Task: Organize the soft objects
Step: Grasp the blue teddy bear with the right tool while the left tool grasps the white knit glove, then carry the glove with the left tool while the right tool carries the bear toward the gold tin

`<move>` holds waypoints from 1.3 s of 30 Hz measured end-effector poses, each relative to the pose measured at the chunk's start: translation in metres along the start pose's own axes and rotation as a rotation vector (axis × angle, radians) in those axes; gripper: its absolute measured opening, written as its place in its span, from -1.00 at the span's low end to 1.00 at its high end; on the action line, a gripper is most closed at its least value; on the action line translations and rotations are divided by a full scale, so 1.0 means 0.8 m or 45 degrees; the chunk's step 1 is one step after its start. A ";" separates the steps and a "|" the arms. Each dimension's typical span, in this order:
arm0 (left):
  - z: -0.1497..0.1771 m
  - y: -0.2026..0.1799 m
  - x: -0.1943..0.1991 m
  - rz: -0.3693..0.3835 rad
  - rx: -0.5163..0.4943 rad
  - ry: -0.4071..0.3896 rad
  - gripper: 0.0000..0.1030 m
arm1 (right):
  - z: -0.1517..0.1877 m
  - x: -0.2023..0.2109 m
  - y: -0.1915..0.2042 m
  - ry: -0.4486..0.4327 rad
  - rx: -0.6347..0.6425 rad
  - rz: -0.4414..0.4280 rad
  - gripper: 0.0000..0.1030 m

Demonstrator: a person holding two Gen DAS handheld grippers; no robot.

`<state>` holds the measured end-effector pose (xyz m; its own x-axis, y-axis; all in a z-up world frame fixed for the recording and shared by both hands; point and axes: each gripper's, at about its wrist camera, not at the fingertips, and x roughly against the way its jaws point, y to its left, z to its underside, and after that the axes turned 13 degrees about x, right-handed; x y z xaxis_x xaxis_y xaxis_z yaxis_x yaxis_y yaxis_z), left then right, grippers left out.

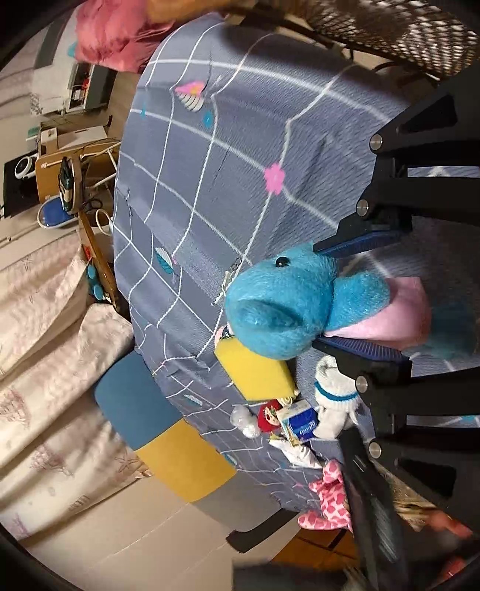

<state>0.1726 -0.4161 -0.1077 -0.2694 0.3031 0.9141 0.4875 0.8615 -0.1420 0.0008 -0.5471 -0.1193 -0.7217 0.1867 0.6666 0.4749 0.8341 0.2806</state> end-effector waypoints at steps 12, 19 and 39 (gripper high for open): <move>-0.009 -0.014 -0.071 -0.140 -0.162 -0.013 0.63 | 0.026 0.031 0.002 0.002 -0.041 -0.037 -0.14; -0.012 -0.008 -0.082 -0.054 -0.095 0.076 -0.07 | 0.034 0.035 0.005 0.015 -0.048 -0.037 -0.14; 0.017 0.057 0.130 0.386 0.102 -0.245 -0.24 | 0.026 0.074 0.051 -0.012 0.054 -0.029 -0.14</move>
<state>0.1553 -0.3397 -0.0241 -0.2778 0.6139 0.7389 0.5045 0.7478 -0.4316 -0.0329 -0.4911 -0.0824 -0.7371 0.1718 0.6536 0.4363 0.8596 0.2660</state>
